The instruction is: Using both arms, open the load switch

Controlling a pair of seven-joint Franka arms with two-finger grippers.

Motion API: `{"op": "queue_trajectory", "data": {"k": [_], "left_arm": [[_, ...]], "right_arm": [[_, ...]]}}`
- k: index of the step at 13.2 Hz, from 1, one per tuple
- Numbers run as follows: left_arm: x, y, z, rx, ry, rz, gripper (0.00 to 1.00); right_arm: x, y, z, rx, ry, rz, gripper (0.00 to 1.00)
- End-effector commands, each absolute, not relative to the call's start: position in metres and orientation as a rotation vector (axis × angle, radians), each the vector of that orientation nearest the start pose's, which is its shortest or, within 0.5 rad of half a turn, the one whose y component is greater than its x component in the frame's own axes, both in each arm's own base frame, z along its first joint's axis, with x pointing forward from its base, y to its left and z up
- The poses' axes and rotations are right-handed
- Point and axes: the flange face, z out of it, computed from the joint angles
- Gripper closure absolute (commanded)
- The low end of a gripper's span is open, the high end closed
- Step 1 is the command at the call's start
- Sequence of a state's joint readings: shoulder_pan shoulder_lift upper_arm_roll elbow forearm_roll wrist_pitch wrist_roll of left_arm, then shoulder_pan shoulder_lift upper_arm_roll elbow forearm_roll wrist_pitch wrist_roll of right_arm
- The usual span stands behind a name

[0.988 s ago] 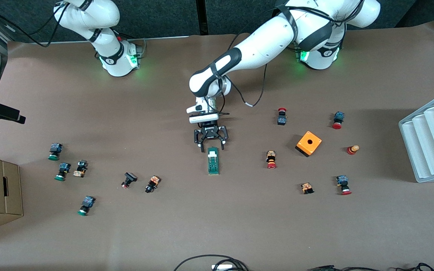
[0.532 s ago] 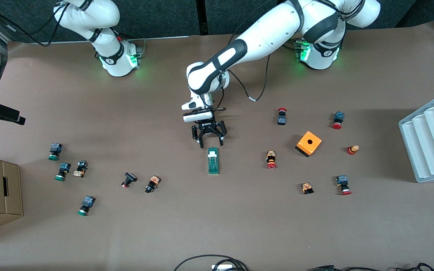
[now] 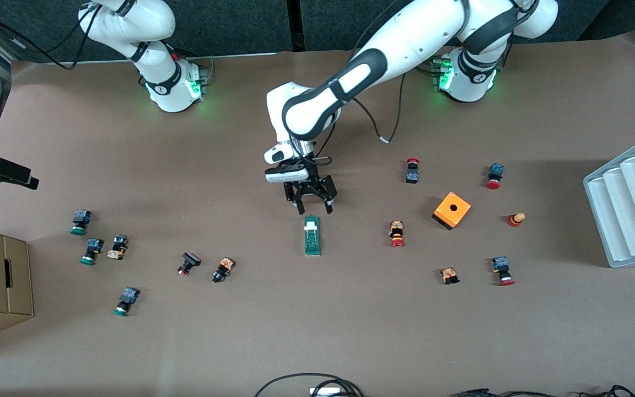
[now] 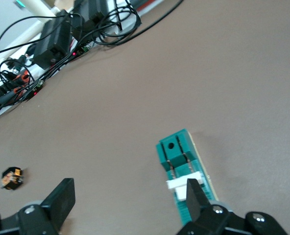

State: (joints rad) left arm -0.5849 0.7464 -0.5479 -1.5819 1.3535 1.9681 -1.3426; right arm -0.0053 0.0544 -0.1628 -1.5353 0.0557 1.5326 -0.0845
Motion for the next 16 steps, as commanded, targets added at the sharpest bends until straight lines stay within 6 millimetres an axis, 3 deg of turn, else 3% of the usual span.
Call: {"op": "queue_trajectory", "data": {"k": [1,5,8,11,16], "left_arm": [[0.423,-0.554,0.293,-2.54,0.667,-0.816,0.0],[0.47,-0.511,0.366,-2.631,0.829,-0.589,0.0],[0.493,-0.488,0.404,-2.712,0.822,-0.516,0.0],[0.525,-0.446,0.453,-2.828,0.802,-0.424,0.0],[0.564,-0.363,0.511,-3.012,0.556,-0.353,0.0]], "right_arm": [[0.561,-0.085,0.609,-3.106,0.116,0.077,0.0],[0.561,-0.085,0.609,-3.106,0.116,0.074,0.0],[0.561,-0.086,0.609,-3.106,0.119,0.072,0.0],[0.562,-0.086,0.609,-3.107,0.119,0.067,0.0],[0.562,-0.086,0.609,-3.107,0.121,0.065,0.0]]}}
